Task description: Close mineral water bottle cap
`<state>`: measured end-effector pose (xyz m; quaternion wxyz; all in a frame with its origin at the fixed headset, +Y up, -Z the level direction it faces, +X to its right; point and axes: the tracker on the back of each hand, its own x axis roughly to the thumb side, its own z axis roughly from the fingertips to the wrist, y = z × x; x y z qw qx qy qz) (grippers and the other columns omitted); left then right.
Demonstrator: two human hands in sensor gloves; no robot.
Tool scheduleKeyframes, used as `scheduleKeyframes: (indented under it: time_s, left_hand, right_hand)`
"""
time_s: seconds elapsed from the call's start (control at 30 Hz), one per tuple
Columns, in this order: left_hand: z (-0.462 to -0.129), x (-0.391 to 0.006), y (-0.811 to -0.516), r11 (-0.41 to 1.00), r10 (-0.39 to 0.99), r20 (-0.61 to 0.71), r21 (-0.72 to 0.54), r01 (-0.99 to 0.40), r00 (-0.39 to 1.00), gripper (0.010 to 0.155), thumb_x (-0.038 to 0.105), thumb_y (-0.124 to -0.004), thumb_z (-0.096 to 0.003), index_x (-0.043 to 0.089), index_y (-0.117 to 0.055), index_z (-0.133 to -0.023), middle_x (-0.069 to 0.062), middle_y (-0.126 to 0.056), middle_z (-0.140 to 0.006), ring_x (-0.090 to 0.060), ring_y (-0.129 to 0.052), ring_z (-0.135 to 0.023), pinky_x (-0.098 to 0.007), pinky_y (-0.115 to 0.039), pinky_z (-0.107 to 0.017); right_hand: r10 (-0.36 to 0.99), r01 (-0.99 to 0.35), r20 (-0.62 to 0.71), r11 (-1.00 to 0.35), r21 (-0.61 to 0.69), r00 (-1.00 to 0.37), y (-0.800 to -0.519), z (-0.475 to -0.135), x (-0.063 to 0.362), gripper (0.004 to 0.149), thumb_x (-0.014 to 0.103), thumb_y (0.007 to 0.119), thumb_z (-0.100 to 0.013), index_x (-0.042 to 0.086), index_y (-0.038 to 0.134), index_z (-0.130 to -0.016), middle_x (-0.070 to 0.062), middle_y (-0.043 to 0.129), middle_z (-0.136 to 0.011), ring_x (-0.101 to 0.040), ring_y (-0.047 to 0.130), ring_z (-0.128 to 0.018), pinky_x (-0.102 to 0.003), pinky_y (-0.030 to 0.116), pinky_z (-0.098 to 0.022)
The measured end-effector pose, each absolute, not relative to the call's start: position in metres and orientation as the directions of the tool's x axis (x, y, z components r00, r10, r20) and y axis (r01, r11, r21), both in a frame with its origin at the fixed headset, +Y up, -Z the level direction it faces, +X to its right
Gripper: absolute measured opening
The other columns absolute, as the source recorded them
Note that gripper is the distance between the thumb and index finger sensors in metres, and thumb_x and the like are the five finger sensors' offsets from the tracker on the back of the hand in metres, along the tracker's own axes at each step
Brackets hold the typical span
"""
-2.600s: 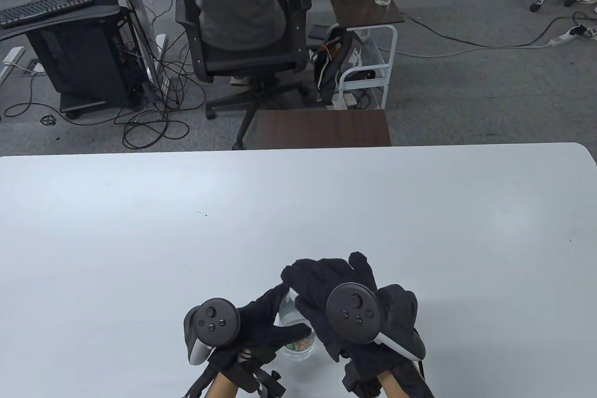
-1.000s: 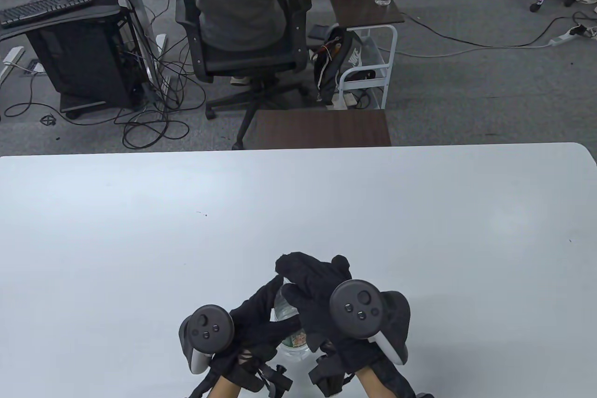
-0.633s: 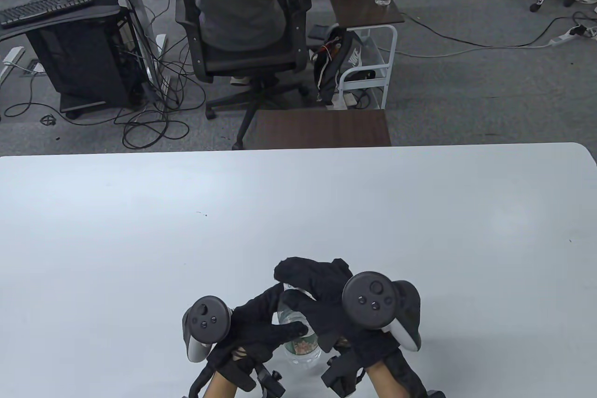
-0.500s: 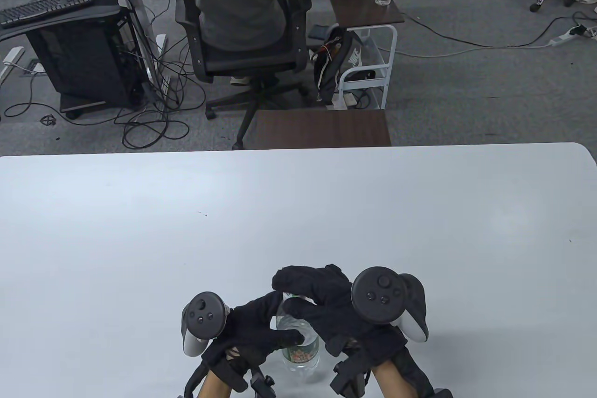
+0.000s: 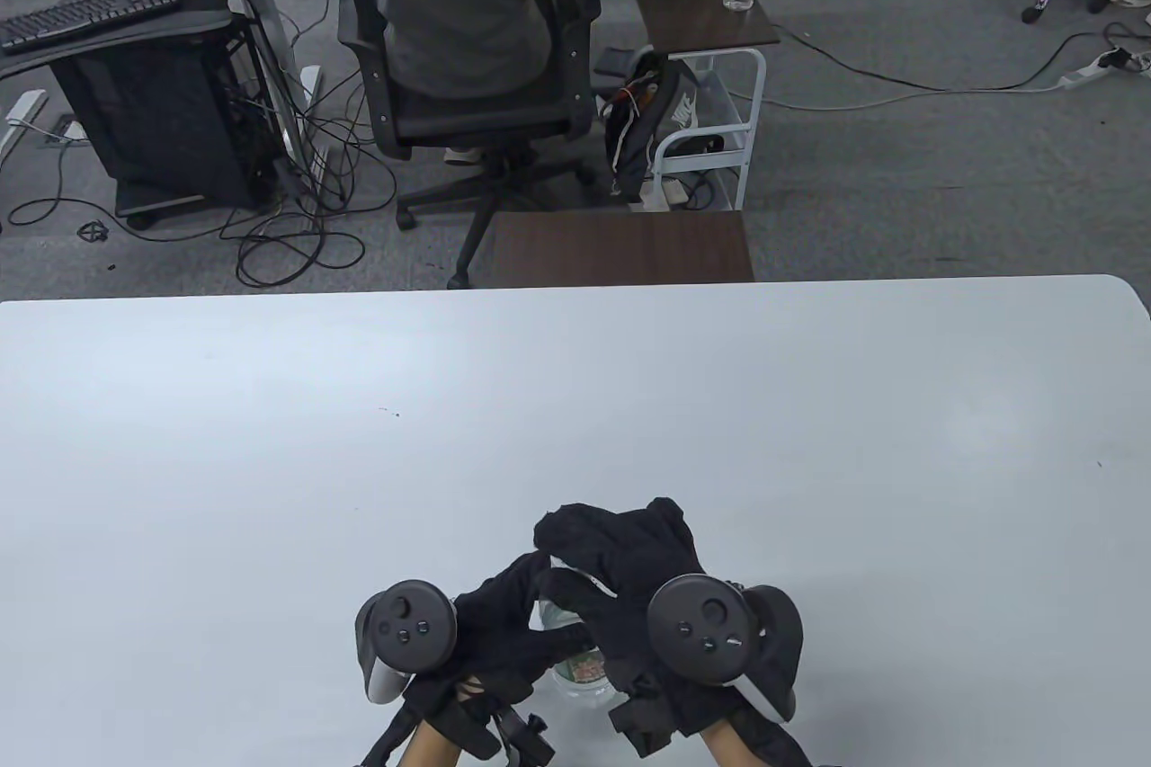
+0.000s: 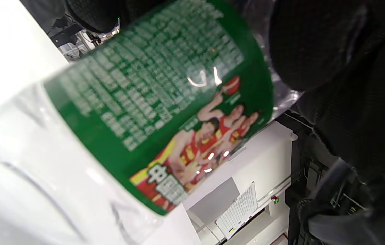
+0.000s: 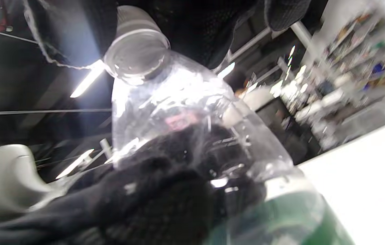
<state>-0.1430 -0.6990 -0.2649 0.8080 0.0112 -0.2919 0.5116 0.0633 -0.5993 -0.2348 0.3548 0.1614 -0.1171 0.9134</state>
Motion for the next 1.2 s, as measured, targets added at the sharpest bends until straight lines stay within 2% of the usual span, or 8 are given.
scheduleKeyframes:
  time_s: [0.07,0.27,0.37,0.53,0.63,0.93,1.07,1.2]
  left_hand:
    - [-0.266,-0.141,-0.7,0.453,0.833,0.497,-0.362,-0.815,0.243,0.077,0.042,-0.093,-0.0464,0.012,-0.059,-0.109,-0.02,-0.072,-0.102,-0.044,-0.085,-0.086,-0.063,-0.062,-0.069]
    - [-0.265,-0.136,-0.702,0.446,0.84,0.504,-0.432,-0.784,0.2,0.077,0.042,-0.093,-0.0462,0.013,-0.06,-0.109,-0.019,-0.072,-0.102,-0.045,-0.084,-0.088,-0.063,-0.061,-0.071]
    - [-0.263,-0.136,-0.699,0.438,0.837,0.494,-0.345,-0.83,0.237,0.077,0.042,-0.092,-0.0458,0.011,-0.061,-0.109,-0.02,-0.074,-0.1,-0.045,-0.085,-0.086,-0.064,-0.061,-0.07]
    - [-0.258,-0.135,-0.699,0.441,0.839,0.458,-0.251,-0.862,0.295,0.077,0.04,-0.092,-0.0445,0.01,-0.061,-0.109,-0.021,-0.074,-0.1,-0.046,-0.084,-0.086,-0.065,-0.06,-0.069]
    - [-0.255,-0.133,-0.697,0.446,0.838,0.439,-0.209,-0.87,0.323,0.076,0.039,-0.091,-0.0449,0.01,-0.061,-0.109,-0.021,-0.074,-0.099,-0.045,-0.085,-0.086,-0.065,-0.06,-0.068]
    - [-0.254,-0.134,-0.698,0.486,0.81,0.443,-0.143,-0.862,0.384,0.078,0.042,-0.091,-0.0457,0.01,-0.059,-0.109,-0.021,-0.072,-0.1,-0.047,-0.085,-0.084,-0.066,-0.061,-0.066]
    - [-0.255,-0.137,-0.699,0.507,0.791,0.458,-0.118,-0.854,0.406,0.078,0.043,-0.091,-0.0461,0.011,-0.058,-0.11,-0.021,-0.071,-0.101,-0.047,-0.084,-0.085,-0.066,-0.061,-0.066]
    - [-0.259,-0.141,-0.703,0.527,0.777,0.448,-0.077,-0.847,0.442,0.079,0.042,-0.091,-0.0464,0.011,-0.057,-0.11,-0.021,-0.07,-0.102,-0.048,-0.083,-0.086,-0.066,-0.061,-0.066]
  right_hand:
    - [0.652,-0.715,0.414,-0.699,0.001,-0.636,-0.599,-0.237,0.067,0.047,0.057,0.081,-0.044,0.052,0.077,-0.091,0.018,0.083,-0.101,-0.011,0.084,-0.088,-0.058,0.049,-0.082]
    - [0.716,-0.674,0.461,-0.68,0.29,-0.524,-0.599,-0.244,0.068,0.051,0.049,0.079,-0.05,0.044,0.07,-0.1,0.011,0.075,-0.109,-0.017,0.073,-0.103,-0.062,0.044,-0.082]
    - [0.682,-0.728,0.448,-0.679,0.095,-0.578,-0.602,-0.239,0.066,0.049,0.05,0.078,-0.048,0.047,0.073,-0.097,0.012,0.082,-0.104,-0.014,0.08,-0.094,-0.061,0.042,-0.083]
    - [0.632,-0.708,0.416,-0.705,-0.039,-0.653,-0.605,-0.234,0.059,0.049,0.051,0.076,-0.048,0.046,0.072,-0.097,0.011,0.082,-0.104,-0.013,0.08,-0.093,-0.057,0.037,-0.083]
    - [0.631,-0.712,0.378,-0.691,-0.122,-0.678,-0.606,-0.231,0.055,0.047,0.052,0.075,-0.048,0.048,0.074,-0.094,0.012,0.084,-0.102,-0.013,0.081,-0.092,-0.06,0.033,-0.082]
    - [0.598,-0.7,0.397,-0.687,-0.194,-0.696,-0.615,-0.23,0.058,0.047,0.055,0.074,-0.049,0.05,0.07,-0.095,0.015,0.078,-0.106,-0.011,0.077,-0.099,-0.061,0.038,-0.082]
    - [0.518,-0.657,0.436,-0.704,-0.271,-0.735,-0.624,-0.227,0.06,0.065,0.067,0.07,-0.046,0.044,0.058,-0.106,0.011,0.065,-0.116,-0.018,0.064,-0.11,-0.062,0.039,-0.081]
    - [0.534,-0.672,0.435,-0.686,-0.279,-0.725,-0.637,-0.232,0.07,0.078,0.075,0.065,-0.043,0.039,0.051,-0.111,0.004,0.058,-0.12,-0.025,0.055,-0.114,-0.065,0.039,-0.08]
